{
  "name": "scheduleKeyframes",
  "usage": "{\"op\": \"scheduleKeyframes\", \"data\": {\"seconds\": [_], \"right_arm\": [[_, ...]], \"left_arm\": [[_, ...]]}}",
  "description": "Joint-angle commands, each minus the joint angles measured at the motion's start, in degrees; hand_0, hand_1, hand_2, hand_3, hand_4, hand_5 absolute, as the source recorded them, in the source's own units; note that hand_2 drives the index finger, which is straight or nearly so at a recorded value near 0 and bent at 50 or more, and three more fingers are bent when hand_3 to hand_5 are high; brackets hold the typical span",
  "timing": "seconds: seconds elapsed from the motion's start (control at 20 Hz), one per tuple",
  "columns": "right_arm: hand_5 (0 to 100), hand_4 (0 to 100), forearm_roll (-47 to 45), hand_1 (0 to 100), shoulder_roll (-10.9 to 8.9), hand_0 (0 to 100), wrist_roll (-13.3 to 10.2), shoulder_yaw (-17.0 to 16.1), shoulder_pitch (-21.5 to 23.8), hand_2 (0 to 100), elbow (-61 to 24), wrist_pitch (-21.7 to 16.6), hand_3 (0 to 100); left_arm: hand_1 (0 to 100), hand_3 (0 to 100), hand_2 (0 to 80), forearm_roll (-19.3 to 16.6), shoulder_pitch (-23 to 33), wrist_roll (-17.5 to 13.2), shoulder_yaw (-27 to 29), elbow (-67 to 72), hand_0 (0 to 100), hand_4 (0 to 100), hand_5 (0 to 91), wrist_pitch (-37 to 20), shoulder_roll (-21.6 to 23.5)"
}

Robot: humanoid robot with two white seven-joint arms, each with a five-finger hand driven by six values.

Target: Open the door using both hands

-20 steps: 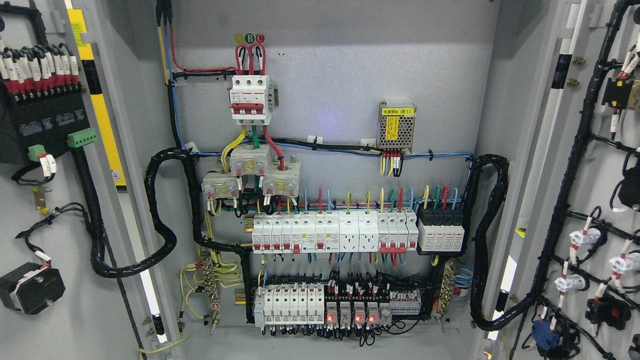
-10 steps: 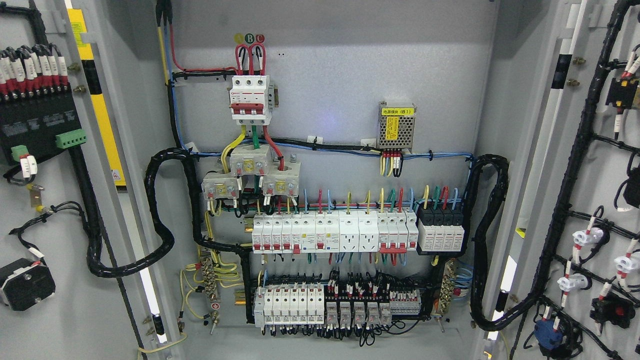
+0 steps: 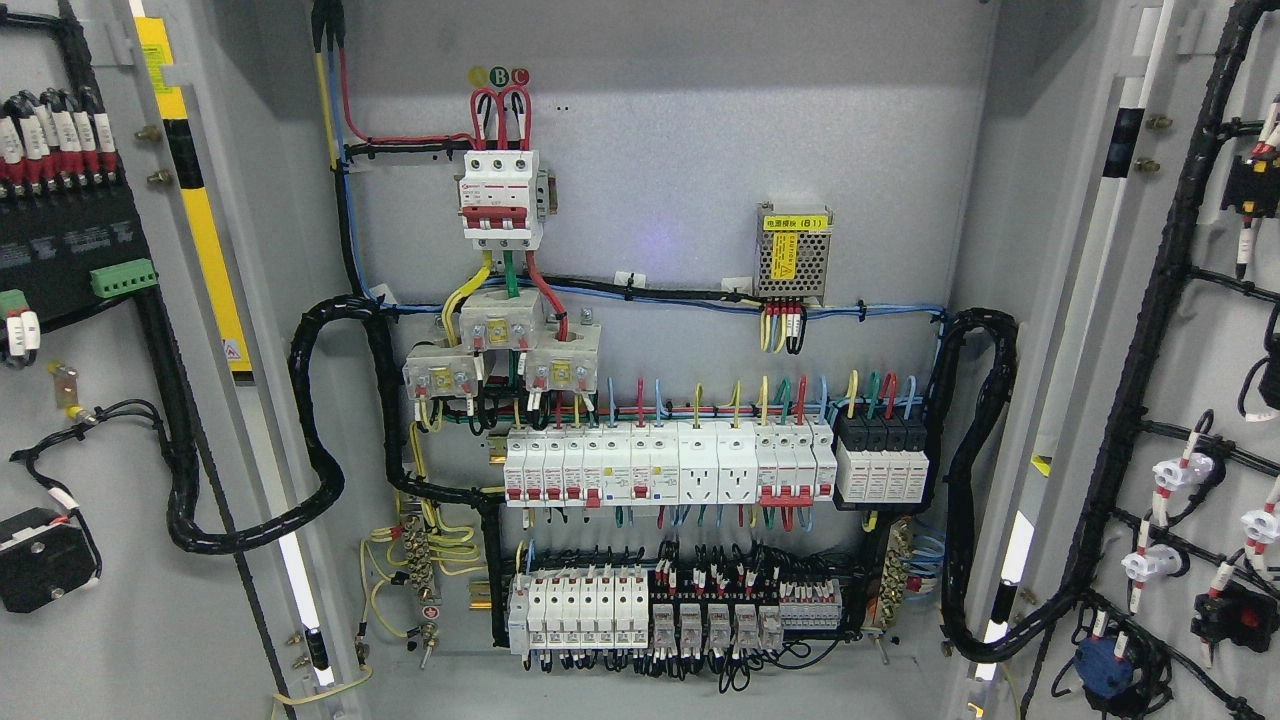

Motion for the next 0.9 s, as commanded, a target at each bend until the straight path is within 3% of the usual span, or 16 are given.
{"op": "scheduleKeyframes", "data": {"seconds": [0.0, 0.6, 0.85], "right_arm": [[0, 0, -2.08, 14, 0.10, 21, -0.11, -1.52, -0.12, 0, 1.78, 0.04, 0], [0, 0, -2.17, 14, 0.18, 21, -0.11, -0.99, -0.12, 0, 1.61, 0.04, 0], [0, 0, -2.17, 14, 0.18, 21, -0.11, 0.59, -0.12, 0, 0.99, -0.05, 0]], "left_arm": [[0, 0, 0.0, 0.39, -3.14, -0.05, -0.14, 7.77, 0, 0, 0.0, 1.42, 2.97], [0, 0, 0.0, 0.30, -4.28, -1.28, -0.22, 8.66, 0, 0, 0.0, 1.60, 2.89], [0, 0, 0.0, 0.30, -3.32, -1.28, -0.22, 2.61, 0, 0, 0.0, 1.60, 1.92]]}}
